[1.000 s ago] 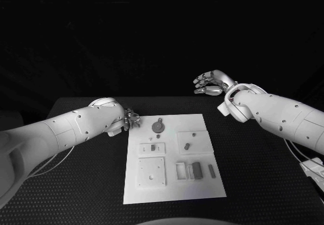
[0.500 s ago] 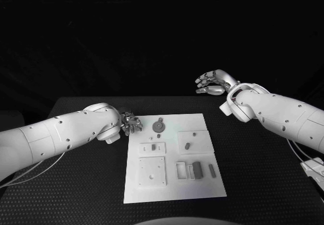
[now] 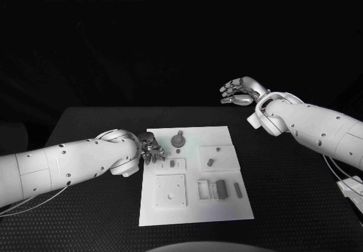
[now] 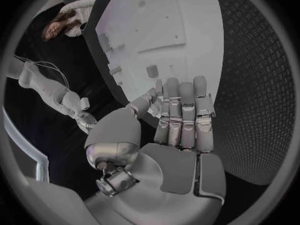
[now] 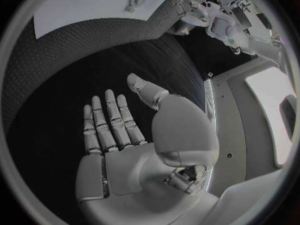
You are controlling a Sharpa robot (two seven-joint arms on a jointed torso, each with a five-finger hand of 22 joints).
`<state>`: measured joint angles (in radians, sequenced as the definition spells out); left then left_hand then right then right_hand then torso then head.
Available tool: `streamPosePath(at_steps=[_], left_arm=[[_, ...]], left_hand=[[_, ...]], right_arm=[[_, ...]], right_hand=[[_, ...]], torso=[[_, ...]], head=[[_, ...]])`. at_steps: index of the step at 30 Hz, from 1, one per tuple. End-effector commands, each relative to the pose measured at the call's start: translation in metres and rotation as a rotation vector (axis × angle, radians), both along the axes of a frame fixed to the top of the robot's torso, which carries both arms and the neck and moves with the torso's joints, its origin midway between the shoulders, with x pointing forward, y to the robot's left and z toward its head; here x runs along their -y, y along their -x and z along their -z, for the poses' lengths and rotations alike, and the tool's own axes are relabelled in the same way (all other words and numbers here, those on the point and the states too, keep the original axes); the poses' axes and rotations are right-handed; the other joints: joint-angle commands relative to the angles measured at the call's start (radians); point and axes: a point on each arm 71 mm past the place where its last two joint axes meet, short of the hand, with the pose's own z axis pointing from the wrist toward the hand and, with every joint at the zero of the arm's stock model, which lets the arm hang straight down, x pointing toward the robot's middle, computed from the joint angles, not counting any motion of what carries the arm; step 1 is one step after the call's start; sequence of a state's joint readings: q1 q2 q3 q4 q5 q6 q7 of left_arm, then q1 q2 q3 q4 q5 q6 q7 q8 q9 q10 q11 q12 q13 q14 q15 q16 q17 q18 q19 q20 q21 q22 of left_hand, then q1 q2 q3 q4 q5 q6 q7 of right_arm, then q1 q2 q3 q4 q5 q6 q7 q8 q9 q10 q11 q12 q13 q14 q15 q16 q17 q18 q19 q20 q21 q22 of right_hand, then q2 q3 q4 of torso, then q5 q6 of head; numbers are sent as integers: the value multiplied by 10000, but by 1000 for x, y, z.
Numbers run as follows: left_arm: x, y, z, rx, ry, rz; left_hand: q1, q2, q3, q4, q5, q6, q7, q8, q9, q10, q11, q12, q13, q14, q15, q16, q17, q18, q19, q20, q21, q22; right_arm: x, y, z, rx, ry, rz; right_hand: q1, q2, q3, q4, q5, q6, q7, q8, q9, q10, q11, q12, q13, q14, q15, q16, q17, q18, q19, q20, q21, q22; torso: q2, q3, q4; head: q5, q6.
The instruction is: Assemble the parts on the task board
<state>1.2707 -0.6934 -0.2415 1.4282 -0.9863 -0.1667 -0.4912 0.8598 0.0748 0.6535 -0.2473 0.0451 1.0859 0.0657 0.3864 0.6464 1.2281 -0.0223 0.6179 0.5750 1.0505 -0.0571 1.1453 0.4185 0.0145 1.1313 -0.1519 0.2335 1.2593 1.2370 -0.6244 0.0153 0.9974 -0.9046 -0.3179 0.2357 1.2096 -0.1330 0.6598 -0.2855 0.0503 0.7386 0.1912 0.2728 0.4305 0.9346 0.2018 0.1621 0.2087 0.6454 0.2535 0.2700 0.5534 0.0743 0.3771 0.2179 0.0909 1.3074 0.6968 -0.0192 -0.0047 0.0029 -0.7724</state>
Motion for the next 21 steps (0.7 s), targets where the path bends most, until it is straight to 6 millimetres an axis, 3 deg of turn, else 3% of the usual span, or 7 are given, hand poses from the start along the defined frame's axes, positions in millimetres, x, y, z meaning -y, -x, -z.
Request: streamPosePath(at_steps=[1, 12, 21], left_arm=[[5, 3, -2, 405, -397, 178], [19, 9, 3, 508, -946, 1060], [18, 11, 10, 296, -1398, 1143]], left_hand=[[72, -26, 67, -16, 52, 73, -19, 43, 0, 158, -95, 13, -8, 77, -7, 63, 23, -17, 66, -19, 70, 21], [39, -38, 70, 17, 52, 122, -36, 50, -14, 232, -114, -8, -19, 134, -24, 70, 51, -19, 109, -37, 90, 65], [-15, -30, 60, 39, 52, 186, -67, 69, -20, 355, -160, 10, -7, 233, -73, 101, 94, -10, 207, -82, 145, 143]], right_arm=[[-2, 1, 0, -29, 3, -199], [-4, 1, 0, -32, -7, -236], [-4, 1, 0, -35, -5, -233]], right_hand=[[-94, 23, -40, 9, -7, -67, 390, 30, -14, -70, -6, 25, -17, -95, -3, -43, -10, -112, -70, -17, 67, 271], [-97, 23, -38, 8, -7, -69, 390, 33, -15, -71, -6, 28, -21, -97, -3, -41, -10, -116, -74, -19, 72, 271], [-99, 25, -37, 7, -7, -71, 390, 36, -16, -71, -6, 30, -25, -99, -3, -40, -10, -119, -77, -21, 76, 271]], torso=[[13, 3, -21], [19, -7, -28], [16, -1, -22]], head=[[28, -16], [53, -80], [54, -125]])
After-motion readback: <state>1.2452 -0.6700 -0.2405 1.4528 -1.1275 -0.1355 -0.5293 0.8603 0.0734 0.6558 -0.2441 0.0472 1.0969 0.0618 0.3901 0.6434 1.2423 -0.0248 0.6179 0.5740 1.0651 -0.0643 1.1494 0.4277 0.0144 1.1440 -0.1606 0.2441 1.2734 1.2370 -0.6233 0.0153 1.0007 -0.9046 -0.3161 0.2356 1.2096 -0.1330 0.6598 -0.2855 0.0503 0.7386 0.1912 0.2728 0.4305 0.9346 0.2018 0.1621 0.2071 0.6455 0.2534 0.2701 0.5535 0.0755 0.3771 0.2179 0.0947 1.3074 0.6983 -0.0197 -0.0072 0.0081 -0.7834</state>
